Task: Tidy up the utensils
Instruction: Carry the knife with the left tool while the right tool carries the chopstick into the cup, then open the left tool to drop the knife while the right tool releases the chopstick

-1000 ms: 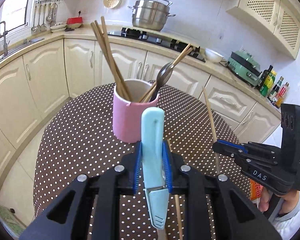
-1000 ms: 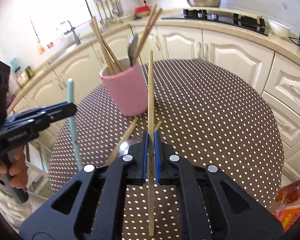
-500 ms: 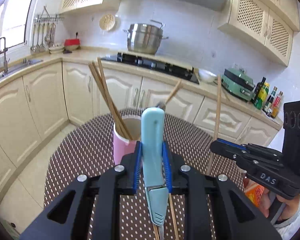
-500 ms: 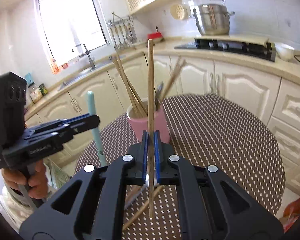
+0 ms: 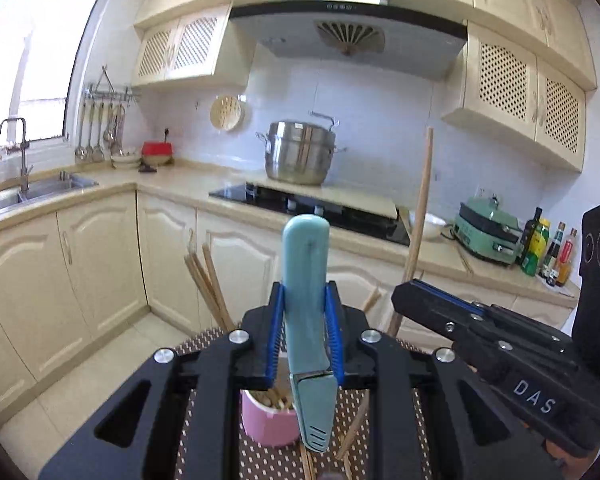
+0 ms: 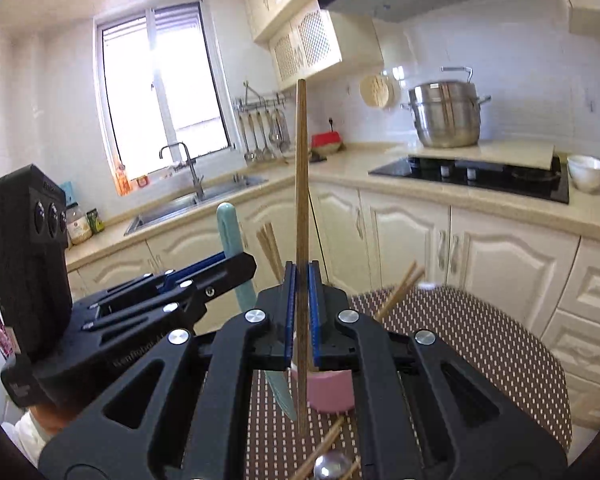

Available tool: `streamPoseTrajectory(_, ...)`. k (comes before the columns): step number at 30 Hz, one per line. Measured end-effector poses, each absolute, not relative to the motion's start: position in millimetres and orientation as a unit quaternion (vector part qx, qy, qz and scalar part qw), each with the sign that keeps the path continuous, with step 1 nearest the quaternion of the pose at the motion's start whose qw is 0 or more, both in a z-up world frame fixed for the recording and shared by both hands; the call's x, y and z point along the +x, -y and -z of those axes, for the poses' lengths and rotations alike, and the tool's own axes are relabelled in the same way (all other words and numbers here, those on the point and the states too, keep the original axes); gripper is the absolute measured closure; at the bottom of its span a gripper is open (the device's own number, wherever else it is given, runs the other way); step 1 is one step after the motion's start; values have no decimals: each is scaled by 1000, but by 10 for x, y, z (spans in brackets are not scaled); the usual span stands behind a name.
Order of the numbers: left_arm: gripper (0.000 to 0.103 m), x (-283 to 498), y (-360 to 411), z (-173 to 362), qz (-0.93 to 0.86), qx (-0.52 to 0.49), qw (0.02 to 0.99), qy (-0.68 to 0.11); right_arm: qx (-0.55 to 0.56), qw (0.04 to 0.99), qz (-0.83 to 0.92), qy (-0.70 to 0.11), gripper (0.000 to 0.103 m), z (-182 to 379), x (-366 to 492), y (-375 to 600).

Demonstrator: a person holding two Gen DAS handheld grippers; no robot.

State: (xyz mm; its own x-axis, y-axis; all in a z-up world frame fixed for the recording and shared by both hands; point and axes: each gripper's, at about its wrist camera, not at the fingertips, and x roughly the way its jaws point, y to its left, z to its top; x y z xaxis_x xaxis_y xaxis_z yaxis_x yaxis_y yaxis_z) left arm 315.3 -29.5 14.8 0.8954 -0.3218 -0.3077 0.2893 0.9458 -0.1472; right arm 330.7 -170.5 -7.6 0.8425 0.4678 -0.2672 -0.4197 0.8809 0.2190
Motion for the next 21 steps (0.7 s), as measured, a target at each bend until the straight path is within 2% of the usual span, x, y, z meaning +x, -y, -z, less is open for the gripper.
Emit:
streamPoseTrajectory(8,83,3354,294,-182,143,-44,984,-93,92,971,-202,-89,96,-5,3532,1657)
streamPoseTrajectory(21,83,3705,234,329,148,-49,974,-165,88,971,-188,-115,96,447,3772,1598)
